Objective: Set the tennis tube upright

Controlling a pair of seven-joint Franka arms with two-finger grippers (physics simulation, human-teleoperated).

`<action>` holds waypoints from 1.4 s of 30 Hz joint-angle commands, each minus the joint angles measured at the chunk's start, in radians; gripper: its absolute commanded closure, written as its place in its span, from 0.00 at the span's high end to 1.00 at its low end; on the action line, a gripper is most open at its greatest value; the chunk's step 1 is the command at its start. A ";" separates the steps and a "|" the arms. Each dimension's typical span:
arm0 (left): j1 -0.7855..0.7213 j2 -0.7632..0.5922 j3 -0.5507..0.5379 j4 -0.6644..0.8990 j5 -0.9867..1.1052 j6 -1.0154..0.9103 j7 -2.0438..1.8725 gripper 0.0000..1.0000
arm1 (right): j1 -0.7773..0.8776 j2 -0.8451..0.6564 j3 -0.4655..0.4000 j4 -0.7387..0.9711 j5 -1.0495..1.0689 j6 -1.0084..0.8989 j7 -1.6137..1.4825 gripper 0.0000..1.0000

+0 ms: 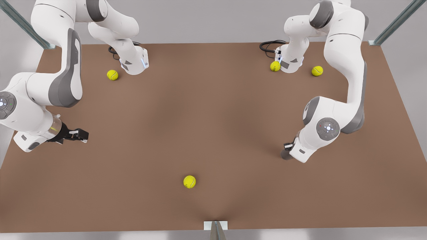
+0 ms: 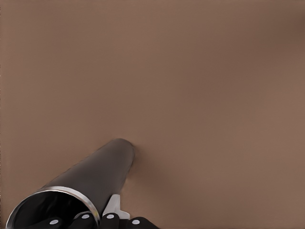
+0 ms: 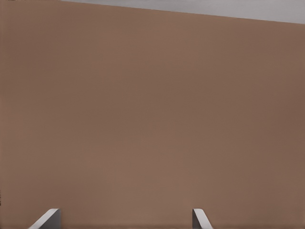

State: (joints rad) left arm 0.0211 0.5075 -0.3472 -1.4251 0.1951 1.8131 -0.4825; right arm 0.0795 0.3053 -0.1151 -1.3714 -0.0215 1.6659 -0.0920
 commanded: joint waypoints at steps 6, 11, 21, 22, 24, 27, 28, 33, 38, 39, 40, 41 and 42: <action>0.000 0.026 -0.001 0.017 -0.011 0.017 0.001 0.21 | 0.000 0.001 0.000 0.000 0.000 0.000 -0.002 1.00; 0.000 0.039 -0.001 0.023 -0.020 0.017 0.004 0.21 | 0.000 0.003 -0.001 0.000 0.000 0.002 0.000 1.00; -0.001 0.048 -0.001 0.025 -0.016 0.031 0.010 1.00 | 0.000 0.003 0.000 0.000 0.000 0.002 -0.002 1.00; -0.001 0.048 -0.001 0.025 -0.016 0.031 0.012 1.00 | 0.000 0.003 -0.001 0.000 0.000 0.002 -0.002 1.00; -0.001 0.048 -0.001 0.031 -0.017 0.031 0.010 1.00 | 0.002 0.001 0.000 0.000 0.000 0.002 -0.002 1.00; -0.001 0.048 -0.001 0.032 -0.017 0.031 0.007 1.00 | 0.002 0.000 0.000 0.000 0.002 0.000 0.000 1.00; -0.001 0.048 -0.001 0.032 -0.017 0.029 0.007 1.00 | 0.000 0.001 0.000 0.000 0.005 0.000 0.000 1.00; 0.002 0.017 -0.024 0.032 -0.020 -0.018 0.001 1.00 | 0.000 0.001 0.000 0.000 0.005 0.002 0.000 1.00; 0.013 -0.110 -0.062 0.051 -0.019 -0.254 0.008 1.00 | 0.000 0.001 0.000 0.000 0.005 0.002 -0.002 1.00; 0.016 -0.139 -0.070 0.090 -0.019 -0.369 0.022 1.00 | -0.001 0.001 0.000 0.000 0.005 0.000 0.000 1.00; 0.016 -0.170 -0.076 0.109 -0.017 -0.403 0.025 1.00 | 0.000 0.000 0.000 0.000 0.005 0.000 0.000 1.00; 0.026 -0.181 -0.069 0.110 -0.003 -0.440 0.073 1.00 | -0.001 0.000 0.000 0.000 0.005 0.000 0.000 1.00; -0.076 -0.247 0.179 0.103 -0.093 -0.468 0.356 1.00 | -0.001 0.000 0.000 0.000 0.005 -0.002 0.000 1.00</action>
State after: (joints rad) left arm 0.0038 0.2002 -0.1364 -1.3658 0.1317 1.3836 -0.1083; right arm 0.0786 0.3053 -0.1150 -1.3714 -0.0169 1.6644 -0.0912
